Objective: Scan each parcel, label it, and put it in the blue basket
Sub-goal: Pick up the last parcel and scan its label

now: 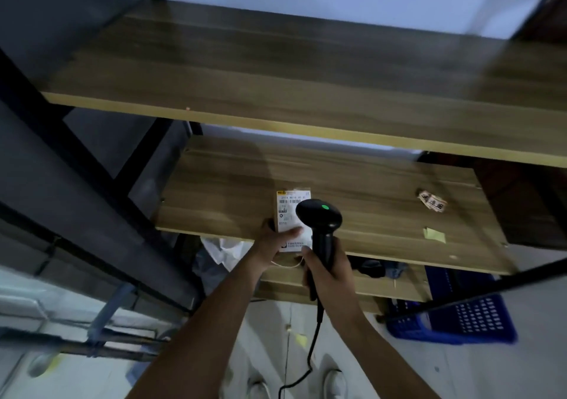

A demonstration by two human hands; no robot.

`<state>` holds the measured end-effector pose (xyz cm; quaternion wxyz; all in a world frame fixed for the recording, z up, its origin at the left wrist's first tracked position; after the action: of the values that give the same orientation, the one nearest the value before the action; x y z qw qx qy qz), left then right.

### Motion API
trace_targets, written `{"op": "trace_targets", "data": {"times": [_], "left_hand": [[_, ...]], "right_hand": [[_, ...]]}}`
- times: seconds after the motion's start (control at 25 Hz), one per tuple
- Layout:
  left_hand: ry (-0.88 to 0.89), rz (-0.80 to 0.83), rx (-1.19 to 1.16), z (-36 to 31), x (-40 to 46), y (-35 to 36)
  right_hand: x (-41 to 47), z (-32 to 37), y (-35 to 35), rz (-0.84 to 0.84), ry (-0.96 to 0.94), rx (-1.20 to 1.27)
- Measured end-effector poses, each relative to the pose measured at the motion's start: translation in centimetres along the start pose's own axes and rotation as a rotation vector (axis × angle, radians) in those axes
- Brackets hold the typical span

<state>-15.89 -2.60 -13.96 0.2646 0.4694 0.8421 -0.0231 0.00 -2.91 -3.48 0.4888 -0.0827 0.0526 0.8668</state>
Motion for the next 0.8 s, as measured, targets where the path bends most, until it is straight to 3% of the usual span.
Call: {"op": "trace_targets", "data": {"times": [0.44, 0.8], "left_hand": [[0.077, 0.016, 0.073, -0.6, 0.0, 2.3], [0.031, -0.039, 0.128, -0.4, 1.0, 1.4]], "right_hand": [[-0.1, 0.0, -1.0, -0.008, 0.014, -0.034], [0.2, -0.1, -0.5, 0.012, 0.012, -0.026]]}}
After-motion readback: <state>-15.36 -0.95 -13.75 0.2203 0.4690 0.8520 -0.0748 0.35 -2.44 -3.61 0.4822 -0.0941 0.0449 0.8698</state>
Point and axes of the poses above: each hand's wrist, its own x-axis towards the middle knuckle, its own y-axis out of the palm, z = x × y, the point moved 5 cm from there along x, towards the middle knuckle, and after that the axes turned 1 degree about -y, right-handed, at the moved point
